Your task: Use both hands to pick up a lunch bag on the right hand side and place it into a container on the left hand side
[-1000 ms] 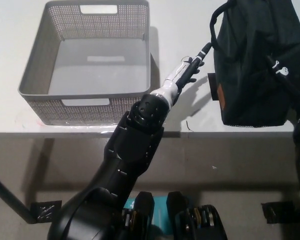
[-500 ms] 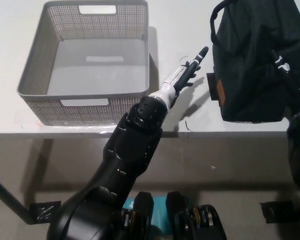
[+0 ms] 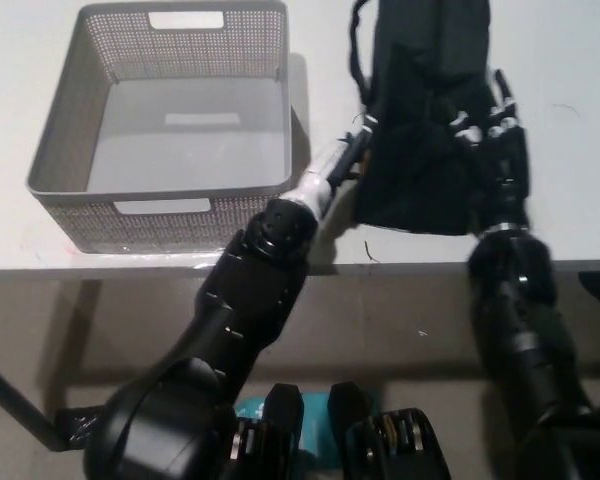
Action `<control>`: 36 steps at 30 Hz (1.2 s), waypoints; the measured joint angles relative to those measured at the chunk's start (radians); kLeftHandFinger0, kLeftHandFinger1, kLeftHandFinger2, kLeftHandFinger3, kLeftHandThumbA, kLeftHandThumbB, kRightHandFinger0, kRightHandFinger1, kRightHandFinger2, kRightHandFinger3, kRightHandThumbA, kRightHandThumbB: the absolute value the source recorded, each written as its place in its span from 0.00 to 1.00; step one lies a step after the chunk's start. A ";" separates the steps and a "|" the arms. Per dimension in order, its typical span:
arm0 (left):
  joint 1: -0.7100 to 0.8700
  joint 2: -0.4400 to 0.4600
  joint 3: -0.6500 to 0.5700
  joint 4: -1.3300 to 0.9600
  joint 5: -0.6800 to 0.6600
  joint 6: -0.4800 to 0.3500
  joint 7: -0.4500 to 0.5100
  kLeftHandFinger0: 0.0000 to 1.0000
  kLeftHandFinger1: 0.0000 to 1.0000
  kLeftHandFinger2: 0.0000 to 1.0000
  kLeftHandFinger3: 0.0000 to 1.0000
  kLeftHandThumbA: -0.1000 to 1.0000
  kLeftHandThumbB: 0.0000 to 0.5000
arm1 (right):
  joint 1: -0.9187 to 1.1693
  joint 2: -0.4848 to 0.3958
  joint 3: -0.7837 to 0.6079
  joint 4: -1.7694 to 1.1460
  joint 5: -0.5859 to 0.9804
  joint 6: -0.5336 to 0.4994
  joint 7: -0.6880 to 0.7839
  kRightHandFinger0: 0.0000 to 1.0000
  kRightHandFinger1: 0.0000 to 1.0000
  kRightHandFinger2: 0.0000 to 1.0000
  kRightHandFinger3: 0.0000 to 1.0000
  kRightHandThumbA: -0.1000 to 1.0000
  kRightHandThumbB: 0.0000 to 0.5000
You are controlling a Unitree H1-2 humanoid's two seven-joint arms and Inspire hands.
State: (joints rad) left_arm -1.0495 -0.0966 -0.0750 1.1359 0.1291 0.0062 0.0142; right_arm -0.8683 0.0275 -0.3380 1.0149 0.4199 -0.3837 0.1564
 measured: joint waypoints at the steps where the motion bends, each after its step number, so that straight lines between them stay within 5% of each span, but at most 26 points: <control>1: -0.002 0.000 0.000 0.008 0.000 -0.006 0.009 1.00 1.00 1.00 1.00 1.00 0.67 | 0.004 0.022 0.002 -0.016 0.001 -0.002 -0.009 1.00 1.00 1.00 1.00 1.00 0.28; 8: -0.004 -0.005 0.002 0.021 -0.005 -0.020 0.045 1.00 1.00 1.00 1.00 1.00 0.66 | 0.043 0.049 0.041 -0.097 -0.009 -0.010 -0.049 1.00 1.00 1.00 1.00 1.00 0.13; 22: -0.016 -0.022 0.029 0.015 -0.049 -0.026 0.047 1.00 1.00 1.00 1.00 1.00 0.69 | 0.084 0.060 0.147 -0.313 -0.118 0.064 -0.217 1.00 1.00 1.00 1.00 1.00 0.26; 32: -0.069 -0.036 -0.001 -0.052 -0.056 0.007 0.028 1.00 1.00 1.00 1.00 1.00 0.68 | 0.110 0.053 0.157 -0.561 -0.173 0.189 -0.316 1.00 1.00 1.00 1.00 1.00 0.25; 36: -0.108 -0.047 -0.013 -0.087 -0.059 0.017 0.017 1.00 1.00 1.00 1.00 1.00 0.78 | 0.111 0.044 0.157 -0.667 -0.195 0.237 -0.358 1.00 1.00 1.00 1.00 1.00 0.25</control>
State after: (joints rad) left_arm -1.1573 -0.1433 -0.0880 1.0491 0.0696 0.0228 0.0312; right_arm -0.7571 0.0718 -0.1814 0.3482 0.2247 -0.1472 -0.2016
